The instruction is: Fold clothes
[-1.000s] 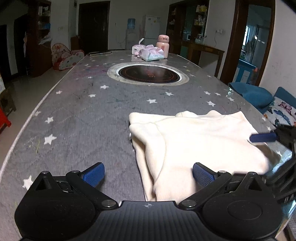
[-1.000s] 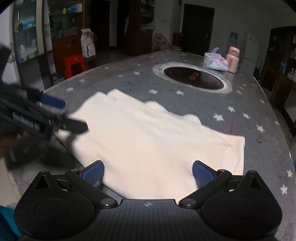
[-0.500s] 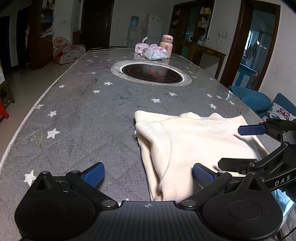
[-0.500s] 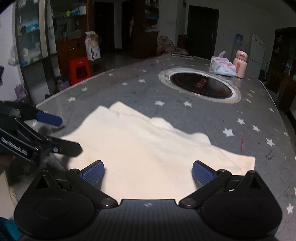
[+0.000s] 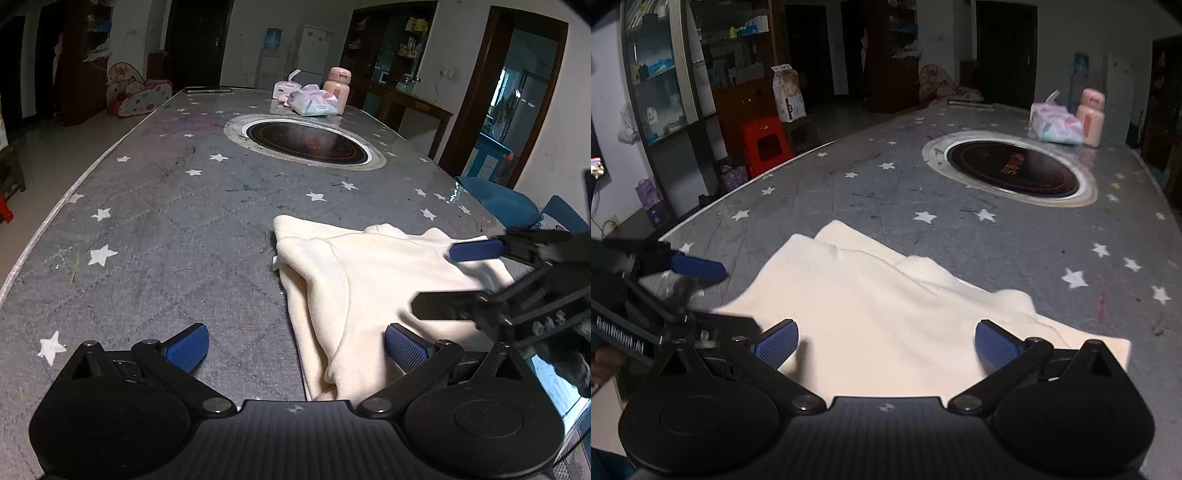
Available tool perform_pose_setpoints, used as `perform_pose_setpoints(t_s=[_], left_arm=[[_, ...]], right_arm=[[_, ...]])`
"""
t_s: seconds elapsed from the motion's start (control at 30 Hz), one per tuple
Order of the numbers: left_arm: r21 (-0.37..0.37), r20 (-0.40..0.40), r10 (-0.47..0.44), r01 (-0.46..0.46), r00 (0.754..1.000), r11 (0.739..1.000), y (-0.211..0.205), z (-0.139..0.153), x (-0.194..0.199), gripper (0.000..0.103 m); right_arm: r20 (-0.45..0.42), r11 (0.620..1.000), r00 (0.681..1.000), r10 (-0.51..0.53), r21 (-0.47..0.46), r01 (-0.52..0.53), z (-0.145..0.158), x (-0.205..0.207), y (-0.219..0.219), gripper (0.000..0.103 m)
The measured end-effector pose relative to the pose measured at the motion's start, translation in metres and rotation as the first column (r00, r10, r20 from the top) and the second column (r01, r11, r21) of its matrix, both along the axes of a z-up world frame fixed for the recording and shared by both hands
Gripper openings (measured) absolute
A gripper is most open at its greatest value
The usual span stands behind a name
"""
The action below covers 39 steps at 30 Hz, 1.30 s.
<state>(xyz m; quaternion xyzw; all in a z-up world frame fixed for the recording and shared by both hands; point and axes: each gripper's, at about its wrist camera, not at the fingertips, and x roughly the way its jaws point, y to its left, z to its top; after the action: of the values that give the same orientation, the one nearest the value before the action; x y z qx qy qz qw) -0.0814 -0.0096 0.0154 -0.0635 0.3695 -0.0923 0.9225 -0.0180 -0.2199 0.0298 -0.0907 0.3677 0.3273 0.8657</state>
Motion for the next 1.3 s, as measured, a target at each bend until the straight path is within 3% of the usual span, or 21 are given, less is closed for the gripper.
perform_pose_setpoints(t_s=[0.4,0.7,0.93,1.1,1.3], left_arm=[[-0.006,0.005,-0.019,0.019,1.000,1.000,0.002,0.000,-0.002,0.103],[0.016,0.004,-0.033,0.033,0.999,0.999,0.001,-0.001,-0.002,0.103],[-0.009,0.004,0.004,-0.004,1.000,1.000,0.012,0.004,-0.002,0.103],[0.014,-0.006,0.035,-0.034,0.999,0.999,0.016,0.000,-0.001,0.103],[0.030,-0.014,0.041,-0.041,0.999,0.999,0.017,0.002,-0.002,0.103]], right_arm=[[-0.071,0.995,0.997,0.035,0.097,-0.028,0.006,0.020,0.005,0.103],[-0.058,0.996,0.998,0.031,0.083,-0.026,0.008,0.020,0.008,0.103],[-0.049,0.997,0.998,0.029,0.072,-0.025,0.009,0.020,0.011,0.103],[-0.002,1.000,1.000,-0.004,-0.005,0.004,0.004,0.000,-0.004,0.103],[-0.011,1.000,1.000,-0.017,0.005,0.017,-0.006,-0.010,-0.021,0.103]])
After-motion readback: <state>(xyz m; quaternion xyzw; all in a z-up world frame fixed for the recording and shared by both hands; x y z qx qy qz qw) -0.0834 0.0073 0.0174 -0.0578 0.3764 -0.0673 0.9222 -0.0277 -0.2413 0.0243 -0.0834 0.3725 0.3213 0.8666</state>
